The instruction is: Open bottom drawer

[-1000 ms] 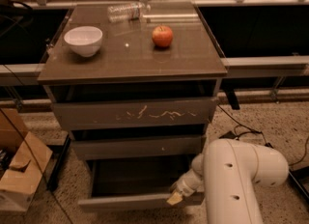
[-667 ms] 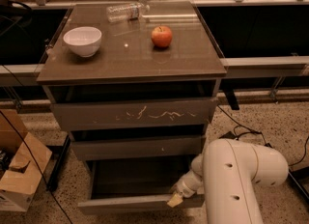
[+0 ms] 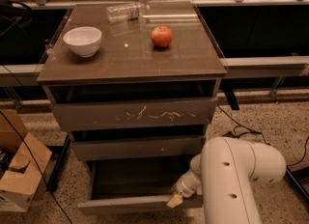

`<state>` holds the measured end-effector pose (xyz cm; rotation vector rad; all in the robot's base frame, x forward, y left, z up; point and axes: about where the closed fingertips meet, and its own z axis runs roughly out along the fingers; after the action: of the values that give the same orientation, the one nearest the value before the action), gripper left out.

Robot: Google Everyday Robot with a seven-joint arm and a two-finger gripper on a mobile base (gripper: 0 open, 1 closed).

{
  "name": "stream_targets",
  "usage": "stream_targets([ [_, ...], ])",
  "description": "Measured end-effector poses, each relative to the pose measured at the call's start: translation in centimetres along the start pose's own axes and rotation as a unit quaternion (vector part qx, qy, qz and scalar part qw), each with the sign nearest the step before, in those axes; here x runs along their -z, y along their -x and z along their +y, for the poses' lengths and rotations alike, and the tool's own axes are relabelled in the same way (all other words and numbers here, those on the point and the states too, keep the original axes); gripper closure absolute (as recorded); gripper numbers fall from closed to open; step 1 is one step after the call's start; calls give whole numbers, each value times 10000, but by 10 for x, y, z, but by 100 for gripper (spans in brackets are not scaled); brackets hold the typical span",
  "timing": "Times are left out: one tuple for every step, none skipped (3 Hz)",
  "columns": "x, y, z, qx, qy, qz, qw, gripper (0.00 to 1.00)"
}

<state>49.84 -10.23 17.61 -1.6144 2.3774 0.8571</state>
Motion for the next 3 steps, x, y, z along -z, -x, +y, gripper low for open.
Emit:
stream_targets([
  [-7, -19, 14, -107, 210, 191, 9995, 1],
  [-9, -27, 23, -176, 307, 233, 9991, 0],
  [-13, -45, 38, -296, 484, 283, 9980, 0],
])
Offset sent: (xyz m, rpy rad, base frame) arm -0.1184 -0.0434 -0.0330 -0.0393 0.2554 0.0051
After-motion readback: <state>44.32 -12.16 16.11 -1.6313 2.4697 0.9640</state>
